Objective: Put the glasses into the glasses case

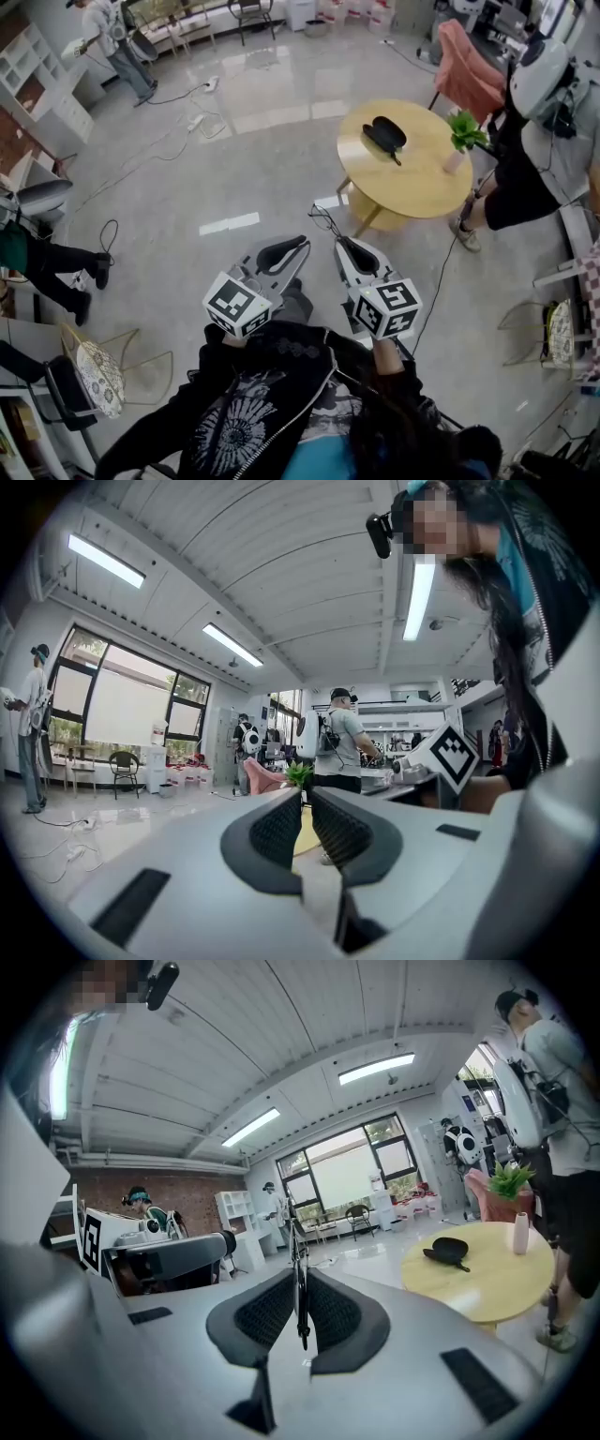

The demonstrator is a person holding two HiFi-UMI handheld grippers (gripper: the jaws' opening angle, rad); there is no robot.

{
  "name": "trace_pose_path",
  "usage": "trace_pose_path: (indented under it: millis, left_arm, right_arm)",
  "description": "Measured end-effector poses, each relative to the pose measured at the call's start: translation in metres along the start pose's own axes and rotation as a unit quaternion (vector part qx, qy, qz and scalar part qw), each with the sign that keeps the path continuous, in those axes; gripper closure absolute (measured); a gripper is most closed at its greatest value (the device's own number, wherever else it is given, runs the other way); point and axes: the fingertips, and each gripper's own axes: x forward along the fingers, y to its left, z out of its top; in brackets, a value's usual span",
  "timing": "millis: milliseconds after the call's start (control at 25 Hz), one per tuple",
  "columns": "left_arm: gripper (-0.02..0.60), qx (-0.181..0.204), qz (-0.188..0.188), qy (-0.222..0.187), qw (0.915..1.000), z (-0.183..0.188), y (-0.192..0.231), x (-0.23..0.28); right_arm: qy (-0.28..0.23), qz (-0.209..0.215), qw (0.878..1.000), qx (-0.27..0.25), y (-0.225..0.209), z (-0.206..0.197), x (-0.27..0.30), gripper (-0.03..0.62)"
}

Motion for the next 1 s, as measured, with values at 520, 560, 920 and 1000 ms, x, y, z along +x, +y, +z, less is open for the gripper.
trace_pose_path:
  millis: [520, 560, 920, 1000]
  left_arm:
    - [0.543, -0.005, -0.005, 0.007, 0.9999, -0.006, 0.057, 0.044]
    - [0.543, -0.007, -0.006, 0.007, 0.9999, -0.008, 0.067, 0.051]
    - [0.543, -0.022, -0.053, 0.014, 0.9982, 0.003, 0.173, 0.121]
    - [0.543, -0.023, -0.064, 0.019, 0.9975, 0.004, 0.199, 0.134]
  right_arm:
    - [0.004, -0.004, 1.000, 0.012, -0.044, 0.012, 0.054, 0.534]
    - [0.006, -0.006, 1.000, 0.012, -0.050, 0.014, 0.062, 0.534]
    - [0.022, -0.038, 0.999, 0.031, -0.106, 0.051, 0.166, 0.534]
    - [0.024, -0.045, 0.998, 0.035, -0.116, 0.059, 0.192, 0.534]
